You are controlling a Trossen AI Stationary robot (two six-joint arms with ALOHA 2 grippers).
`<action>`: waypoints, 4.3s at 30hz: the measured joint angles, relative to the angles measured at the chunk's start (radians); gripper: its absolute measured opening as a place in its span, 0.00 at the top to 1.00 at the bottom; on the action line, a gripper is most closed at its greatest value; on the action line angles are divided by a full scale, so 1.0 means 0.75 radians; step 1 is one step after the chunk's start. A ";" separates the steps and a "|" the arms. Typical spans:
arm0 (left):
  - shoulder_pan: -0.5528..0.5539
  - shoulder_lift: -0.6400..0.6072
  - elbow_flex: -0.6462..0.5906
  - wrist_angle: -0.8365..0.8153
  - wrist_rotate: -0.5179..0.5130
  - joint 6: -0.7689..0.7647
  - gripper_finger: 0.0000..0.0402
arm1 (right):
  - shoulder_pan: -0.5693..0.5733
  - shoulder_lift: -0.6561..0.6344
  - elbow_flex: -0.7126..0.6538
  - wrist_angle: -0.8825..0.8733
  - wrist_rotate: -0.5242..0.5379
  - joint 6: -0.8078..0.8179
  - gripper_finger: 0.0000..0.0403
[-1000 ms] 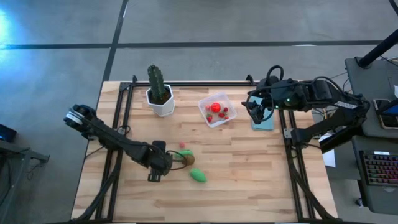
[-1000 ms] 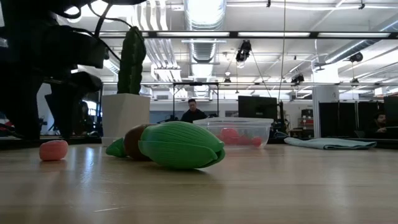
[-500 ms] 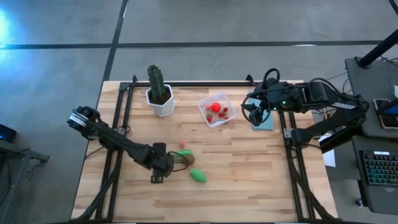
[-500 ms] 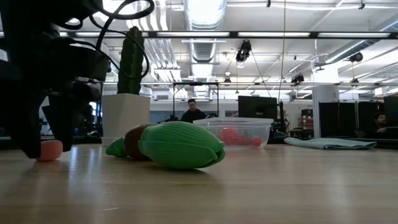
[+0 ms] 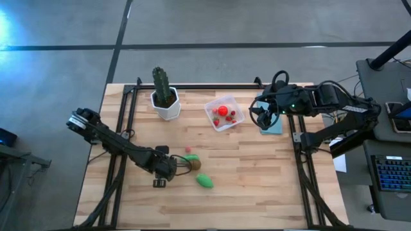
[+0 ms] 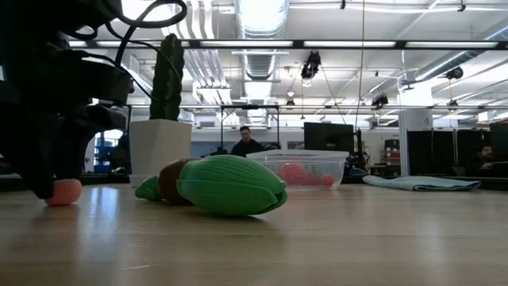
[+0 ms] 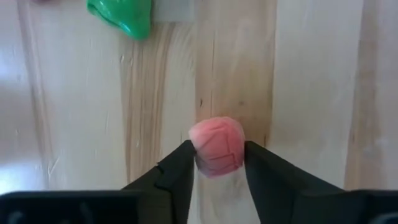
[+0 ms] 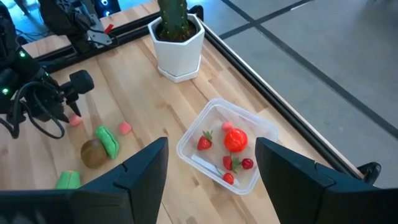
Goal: Pick and placing Produce into tupperware
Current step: Put the bottom peach into the transparent bin, then put the peach into the transparent bin
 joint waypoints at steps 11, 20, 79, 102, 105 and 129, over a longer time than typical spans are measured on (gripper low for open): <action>0.000 0.000 -0.003 0.035 -0.003 0.001 0.75 | 0.000 0.001 0.000 0.003 0.000 0.023 0.42; 0.049 -0.131 0.003 0.069 -0.002 0.007 0.76 | 0.035 -0.033 0.000 0.181 -0.157 -0.097 0.42; 0.911 0.553 0.903 0.370 -0.121 0.421 0.70 | 0.224 -0.294 0.001 0.084 -0.168 0.066 0.42; 0.725 0.201 0.749 -0.004 -0.071 0.673 0.56 | 0.224 -0.292 0.001 0.082 -0.100 0.066 0.42; 0.709 0.075 0.584 -0.063 0.004 0.610 0.58 | 0.223 -0.293 0.001 0.079 -0.060 0.060 0.42; 0.629 -0.143 -0.055 0.384 0.182 0.733 0.59 | 0.224 -0.254 0.000 0.050 -0.001 0.090 0.42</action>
